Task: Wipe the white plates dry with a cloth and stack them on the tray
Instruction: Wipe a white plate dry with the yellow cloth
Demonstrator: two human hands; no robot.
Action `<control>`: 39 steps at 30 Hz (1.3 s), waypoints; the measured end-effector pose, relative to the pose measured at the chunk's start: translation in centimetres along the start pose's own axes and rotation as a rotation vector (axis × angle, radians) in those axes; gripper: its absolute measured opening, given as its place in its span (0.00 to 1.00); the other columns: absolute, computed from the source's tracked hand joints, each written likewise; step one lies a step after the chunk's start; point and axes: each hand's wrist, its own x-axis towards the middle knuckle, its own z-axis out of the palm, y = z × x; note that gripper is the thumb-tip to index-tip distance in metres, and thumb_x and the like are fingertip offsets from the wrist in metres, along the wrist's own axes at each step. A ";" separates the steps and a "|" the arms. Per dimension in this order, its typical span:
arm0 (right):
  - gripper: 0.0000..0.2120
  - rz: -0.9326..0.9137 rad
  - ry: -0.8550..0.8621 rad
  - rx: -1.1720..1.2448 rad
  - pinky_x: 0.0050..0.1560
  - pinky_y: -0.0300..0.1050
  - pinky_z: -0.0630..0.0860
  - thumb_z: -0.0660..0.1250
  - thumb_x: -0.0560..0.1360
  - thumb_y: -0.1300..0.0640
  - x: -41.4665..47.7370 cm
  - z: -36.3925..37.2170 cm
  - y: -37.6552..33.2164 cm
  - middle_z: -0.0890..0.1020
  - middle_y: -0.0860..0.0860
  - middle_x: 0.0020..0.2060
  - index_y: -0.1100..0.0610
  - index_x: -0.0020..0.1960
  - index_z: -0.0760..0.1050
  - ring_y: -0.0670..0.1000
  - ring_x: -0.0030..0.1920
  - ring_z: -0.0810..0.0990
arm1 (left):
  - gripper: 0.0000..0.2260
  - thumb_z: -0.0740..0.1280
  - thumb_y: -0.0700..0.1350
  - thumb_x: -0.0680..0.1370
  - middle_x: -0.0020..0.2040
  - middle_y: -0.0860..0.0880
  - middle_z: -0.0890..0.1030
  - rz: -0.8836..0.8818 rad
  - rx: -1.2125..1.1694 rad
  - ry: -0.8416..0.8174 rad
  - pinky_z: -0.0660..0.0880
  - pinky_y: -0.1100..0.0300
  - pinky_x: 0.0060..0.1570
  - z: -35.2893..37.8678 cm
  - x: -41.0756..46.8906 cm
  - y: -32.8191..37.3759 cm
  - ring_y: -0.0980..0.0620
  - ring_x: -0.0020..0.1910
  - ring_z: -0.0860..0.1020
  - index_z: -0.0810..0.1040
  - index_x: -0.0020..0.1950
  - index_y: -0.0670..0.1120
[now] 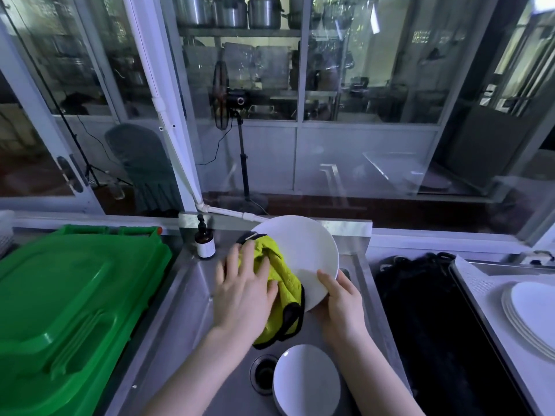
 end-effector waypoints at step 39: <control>0.09 -0.143 -0.057 -0.161 0.43 0.53 0.75 0.66 0.79 0.60 2.6 -1.2 -1.9 0.84 0.57 0.40 0.57 0.45 0.84 0.55 0.41 0.80 | 0.26 0.46 0.59 0.82 0.79 0.59 0.48 0.224 -0.305 -0.131 0.47 0.56 0.77 6.0 1.1 -1.2 0.53 0.79 0.47 0.47 0.79 0.54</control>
